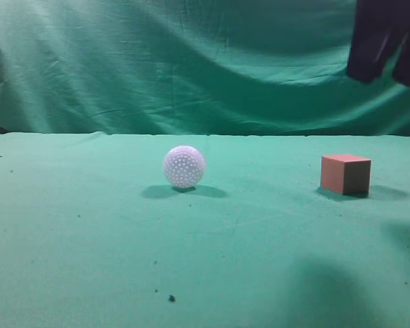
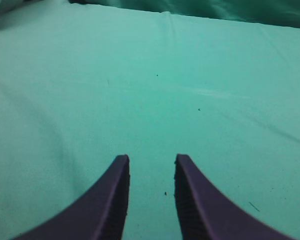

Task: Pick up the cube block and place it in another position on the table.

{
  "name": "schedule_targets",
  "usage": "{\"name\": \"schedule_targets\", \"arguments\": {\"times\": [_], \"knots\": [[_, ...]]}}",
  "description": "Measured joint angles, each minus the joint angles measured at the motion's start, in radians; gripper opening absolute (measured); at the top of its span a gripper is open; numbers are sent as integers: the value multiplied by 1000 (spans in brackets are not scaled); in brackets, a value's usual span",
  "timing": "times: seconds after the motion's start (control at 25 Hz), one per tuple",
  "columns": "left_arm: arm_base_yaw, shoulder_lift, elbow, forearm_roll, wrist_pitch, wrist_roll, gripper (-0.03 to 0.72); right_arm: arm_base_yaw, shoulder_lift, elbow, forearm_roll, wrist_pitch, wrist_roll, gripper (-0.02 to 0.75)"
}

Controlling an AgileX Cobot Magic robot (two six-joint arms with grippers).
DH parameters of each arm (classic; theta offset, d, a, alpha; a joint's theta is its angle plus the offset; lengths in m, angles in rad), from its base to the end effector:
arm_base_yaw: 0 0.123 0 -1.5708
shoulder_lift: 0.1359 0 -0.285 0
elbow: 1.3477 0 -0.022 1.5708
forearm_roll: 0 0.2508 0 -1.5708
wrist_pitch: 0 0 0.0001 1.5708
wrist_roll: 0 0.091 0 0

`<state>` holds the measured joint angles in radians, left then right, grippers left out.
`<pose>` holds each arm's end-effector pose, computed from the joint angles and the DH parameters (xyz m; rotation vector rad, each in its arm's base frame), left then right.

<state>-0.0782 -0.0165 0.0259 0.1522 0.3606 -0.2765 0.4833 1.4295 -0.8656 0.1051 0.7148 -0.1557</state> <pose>0.0529 0.0008 0.1733 -0.0889 1.8484 -0.0984 0.2319 0.1288 0.2282 -0.7838 2.6613 0.2020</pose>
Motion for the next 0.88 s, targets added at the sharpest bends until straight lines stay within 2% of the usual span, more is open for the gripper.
{"name": "schedule_targets", "arguments": {"times": [0.08,0.28,0.48,0.6,0.76,0.8,0.88], "knots": [[0,0,0,0,0,0,262,0,56,-16,-29,-23,22,587],[0,0,0,0,0,0,262,0,190,-55,-152,-69,186,573],[0,0,0,0,0,0,262,-21,314,-144,-142,-69,237,573],[0,0,0,0,0,0,262,-23,375,-198,-128,-54,245,461],[0,0,0,0,0,0,262,-23,424,-241,-124,3,268,253],[0,0,0,0,0,0,262,-23,428,-253,-124,19,275,223],[0,0,0,0,0,0,262,-23,430,-277,-120,38,284,226]]}}
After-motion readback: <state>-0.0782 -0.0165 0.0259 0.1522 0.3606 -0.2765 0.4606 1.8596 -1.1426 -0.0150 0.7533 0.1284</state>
